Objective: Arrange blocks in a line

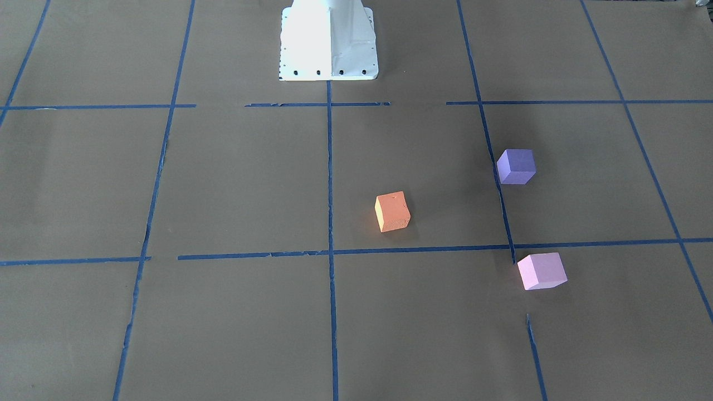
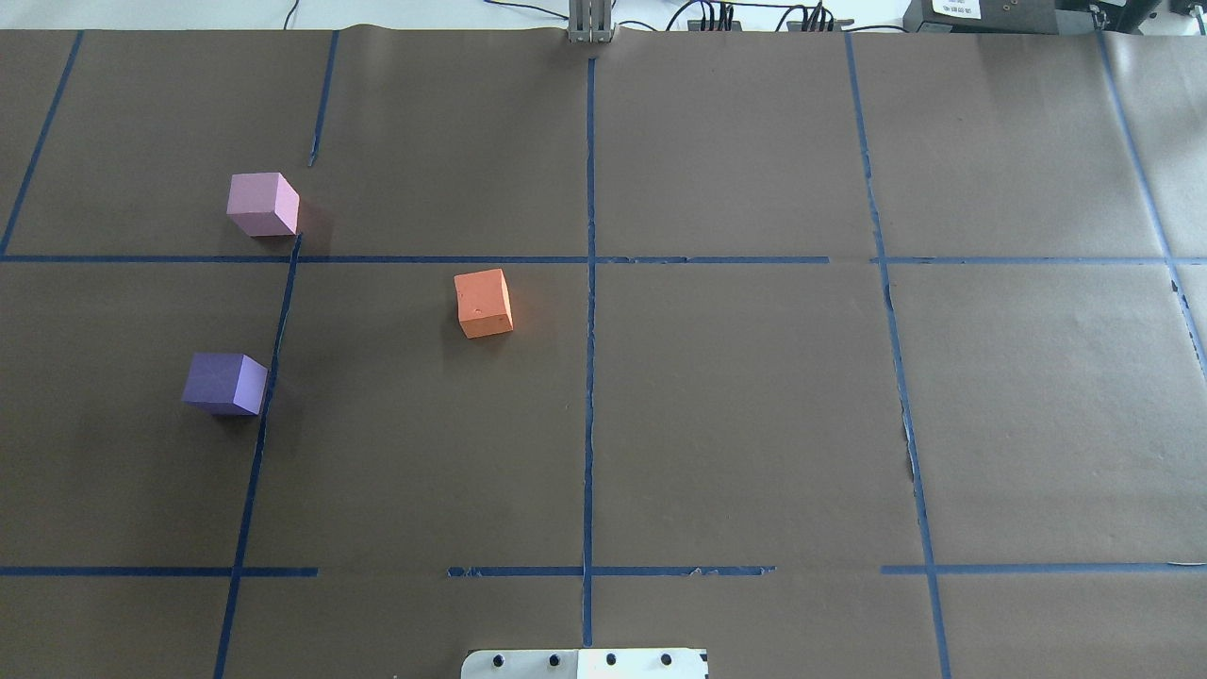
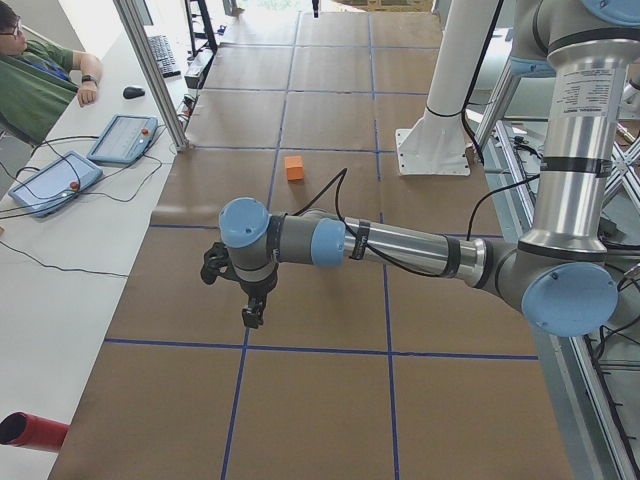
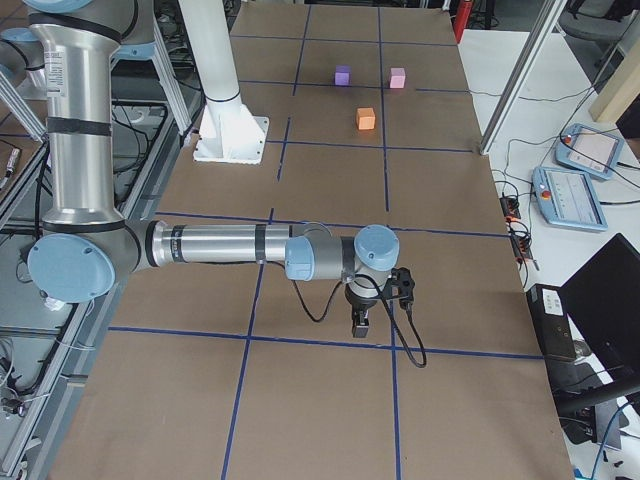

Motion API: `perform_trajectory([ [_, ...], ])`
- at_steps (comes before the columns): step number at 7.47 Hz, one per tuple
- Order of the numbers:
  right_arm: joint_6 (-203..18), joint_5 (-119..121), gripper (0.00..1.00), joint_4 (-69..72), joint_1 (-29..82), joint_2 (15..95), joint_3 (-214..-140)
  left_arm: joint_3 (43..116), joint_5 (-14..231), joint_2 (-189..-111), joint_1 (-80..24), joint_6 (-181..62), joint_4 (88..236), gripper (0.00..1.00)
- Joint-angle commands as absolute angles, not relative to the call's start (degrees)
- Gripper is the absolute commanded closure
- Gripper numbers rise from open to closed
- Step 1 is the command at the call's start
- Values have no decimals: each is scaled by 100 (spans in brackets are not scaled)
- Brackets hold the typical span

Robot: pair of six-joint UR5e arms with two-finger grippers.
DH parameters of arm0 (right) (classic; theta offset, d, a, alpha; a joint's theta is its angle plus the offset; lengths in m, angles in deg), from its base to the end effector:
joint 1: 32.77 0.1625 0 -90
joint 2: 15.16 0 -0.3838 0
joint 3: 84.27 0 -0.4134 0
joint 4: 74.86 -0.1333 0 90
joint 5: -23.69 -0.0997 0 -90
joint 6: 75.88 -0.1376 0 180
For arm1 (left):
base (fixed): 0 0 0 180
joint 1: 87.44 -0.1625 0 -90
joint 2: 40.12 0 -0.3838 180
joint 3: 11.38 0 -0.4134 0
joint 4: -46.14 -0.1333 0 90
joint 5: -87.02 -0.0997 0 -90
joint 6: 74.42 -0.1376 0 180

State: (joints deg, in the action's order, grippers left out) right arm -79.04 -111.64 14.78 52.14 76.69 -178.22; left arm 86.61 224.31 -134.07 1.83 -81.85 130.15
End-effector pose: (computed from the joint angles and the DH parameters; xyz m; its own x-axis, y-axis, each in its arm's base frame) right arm -0.0095 -0.5056 0.6233 0.7014 -0.0378 0.7118 0.0501 0.9987 0.0037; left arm -0.0253 -0.5401 0.5424 0.6699 0.2127 -0.7113 -0.1001 0.9752 0.1973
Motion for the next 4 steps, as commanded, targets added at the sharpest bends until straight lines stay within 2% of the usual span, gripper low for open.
perform_trajectory([
  [1,-7904,-11166,0,1478,5214,7669,-17822,9090,22598,-13723,-173,-8102,12990,0],
  [4,-7904,-11166,0,1478,5214,7669,-17822,9373,22650,-14714,-1042,-6341,12990,0],
])
